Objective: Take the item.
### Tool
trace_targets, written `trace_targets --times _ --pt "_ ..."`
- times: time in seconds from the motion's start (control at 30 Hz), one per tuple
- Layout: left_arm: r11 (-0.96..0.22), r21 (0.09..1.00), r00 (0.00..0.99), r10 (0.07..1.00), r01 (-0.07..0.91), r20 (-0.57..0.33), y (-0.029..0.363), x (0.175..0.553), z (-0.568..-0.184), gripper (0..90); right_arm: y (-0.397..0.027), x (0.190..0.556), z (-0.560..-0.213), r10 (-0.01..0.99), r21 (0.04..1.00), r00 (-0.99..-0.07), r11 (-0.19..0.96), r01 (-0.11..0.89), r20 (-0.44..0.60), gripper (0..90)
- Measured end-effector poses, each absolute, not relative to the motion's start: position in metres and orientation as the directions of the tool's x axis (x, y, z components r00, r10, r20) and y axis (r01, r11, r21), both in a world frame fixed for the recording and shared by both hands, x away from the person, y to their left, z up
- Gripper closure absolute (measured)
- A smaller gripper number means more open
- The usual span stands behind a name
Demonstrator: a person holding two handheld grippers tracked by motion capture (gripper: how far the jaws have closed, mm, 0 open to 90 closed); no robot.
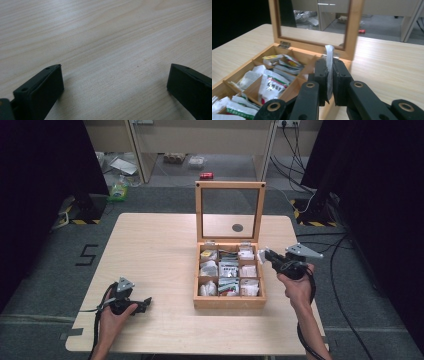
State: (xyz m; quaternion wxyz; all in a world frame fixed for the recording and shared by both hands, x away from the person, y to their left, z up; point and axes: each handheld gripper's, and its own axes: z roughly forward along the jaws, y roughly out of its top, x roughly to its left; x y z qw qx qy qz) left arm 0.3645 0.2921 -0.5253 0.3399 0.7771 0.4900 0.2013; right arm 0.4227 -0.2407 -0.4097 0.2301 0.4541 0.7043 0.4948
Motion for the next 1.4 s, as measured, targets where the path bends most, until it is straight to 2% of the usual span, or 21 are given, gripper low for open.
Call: trace_targets --times 0.5,1.4 --pt "-0.289 0.725 0.439 0.898 0.625 -0.021 0.292 0.364 -0.525 0.0 -0.276 0.428 -0.428 0.908 0.883 -0.390 0.049 0.467 0.155 83.5" --pt "-0.288 0.726 0.439 0.898 0.625 -0.021 0.292 0.365 -0.525 0.0 -0.286 0.437 -0.470 0.921 0.827 -0.351 0.060 0.559 0.170 83.5"
